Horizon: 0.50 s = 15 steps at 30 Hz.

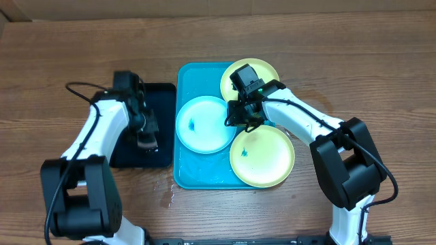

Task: Clean dirty plates on tray and stack at the side
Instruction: 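Lift the sponge with the left gripper and move it over the white plate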

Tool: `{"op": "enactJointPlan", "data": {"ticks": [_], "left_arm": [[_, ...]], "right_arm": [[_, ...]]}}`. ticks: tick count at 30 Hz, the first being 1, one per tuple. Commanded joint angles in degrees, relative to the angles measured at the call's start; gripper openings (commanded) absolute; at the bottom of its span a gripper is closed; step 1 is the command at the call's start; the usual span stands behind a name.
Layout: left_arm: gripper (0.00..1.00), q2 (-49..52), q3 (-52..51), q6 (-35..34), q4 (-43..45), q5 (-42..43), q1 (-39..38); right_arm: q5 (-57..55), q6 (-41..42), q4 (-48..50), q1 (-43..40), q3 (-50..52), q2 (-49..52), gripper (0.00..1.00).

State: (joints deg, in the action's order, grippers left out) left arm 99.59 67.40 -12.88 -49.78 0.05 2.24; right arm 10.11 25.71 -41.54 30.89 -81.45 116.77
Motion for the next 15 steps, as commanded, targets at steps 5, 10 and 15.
{"op": "enactJointPlan", "data": {"ticks": [5, 10, 15], "left_arm": [[0.04, -11.4, 5.9, 1.5, 0.8, -0.4, -0.3], [0.04, -12.7, 5.9, 1.8, 1.4, 6.9, -1.6], [0.04, -11.8, 5.8, 3.3, 2.8, 16.5, -5.7]], "right_arm": [[0.0, 0.7, 0.3, 0.2, 0.1, 0.9, 0.23], [0.0, 4.9, 0.4, 0.2, 0.1, 0.9, 0.08], [0.0, 5.8, 0.0, 0.4, 0.1, 0.9, 0.07]]}}
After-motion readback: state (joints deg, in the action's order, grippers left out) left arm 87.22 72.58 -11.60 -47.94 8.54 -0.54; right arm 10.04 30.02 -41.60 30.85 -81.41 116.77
